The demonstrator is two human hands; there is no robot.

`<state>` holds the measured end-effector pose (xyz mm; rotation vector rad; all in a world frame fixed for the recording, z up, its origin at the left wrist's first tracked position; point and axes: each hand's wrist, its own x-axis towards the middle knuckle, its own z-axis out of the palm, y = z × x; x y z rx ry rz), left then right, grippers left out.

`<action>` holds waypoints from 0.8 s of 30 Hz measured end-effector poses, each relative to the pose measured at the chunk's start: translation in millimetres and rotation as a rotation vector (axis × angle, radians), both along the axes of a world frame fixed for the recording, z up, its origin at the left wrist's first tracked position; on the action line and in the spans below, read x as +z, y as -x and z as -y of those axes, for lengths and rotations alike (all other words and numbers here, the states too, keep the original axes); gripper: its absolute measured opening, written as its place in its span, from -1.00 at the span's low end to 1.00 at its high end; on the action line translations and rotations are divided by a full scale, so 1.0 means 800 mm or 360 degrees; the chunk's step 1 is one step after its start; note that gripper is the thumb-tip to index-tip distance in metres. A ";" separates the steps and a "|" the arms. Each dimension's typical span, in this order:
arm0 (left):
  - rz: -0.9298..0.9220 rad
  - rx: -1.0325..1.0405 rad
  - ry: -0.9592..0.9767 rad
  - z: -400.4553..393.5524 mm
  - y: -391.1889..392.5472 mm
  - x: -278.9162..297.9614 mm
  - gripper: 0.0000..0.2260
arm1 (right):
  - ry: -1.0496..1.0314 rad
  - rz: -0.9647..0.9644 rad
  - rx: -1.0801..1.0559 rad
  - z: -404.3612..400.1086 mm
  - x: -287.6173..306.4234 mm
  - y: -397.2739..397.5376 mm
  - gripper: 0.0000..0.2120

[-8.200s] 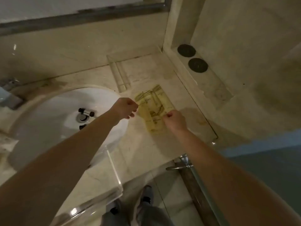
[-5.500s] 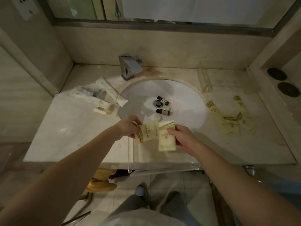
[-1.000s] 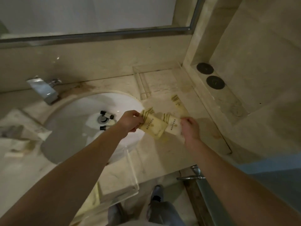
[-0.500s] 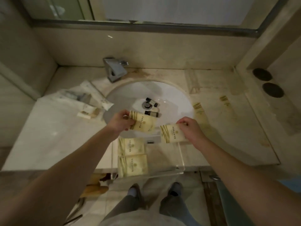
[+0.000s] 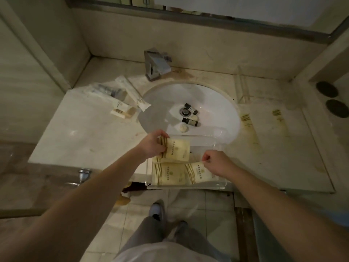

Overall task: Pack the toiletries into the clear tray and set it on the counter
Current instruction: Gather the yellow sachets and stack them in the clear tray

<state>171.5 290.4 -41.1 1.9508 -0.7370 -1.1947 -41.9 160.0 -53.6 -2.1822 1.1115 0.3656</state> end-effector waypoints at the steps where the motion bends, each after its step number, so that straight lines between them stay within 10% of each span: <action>1: 0.0136 -0.0067 -0.0074 -0.001 0.003 0.000 -0.70 | 0.0025 -0.0038 0.0056 0.000 -0.001 0.000 -0.90; 17: 0.1313 -0.1231 -0.0709 -0.028 0.048 0.016 -0.67 | 0.0525 -0.0053 0.0639 -0.003 -0.013 0.018 -0.82; 24: 0.1340 -0.1069 -0.0582 -0.030 0.040 0.010 -0.45 | 0.0580 -0.0034 0.0637 -0.006 -0.013 0.016 -0.83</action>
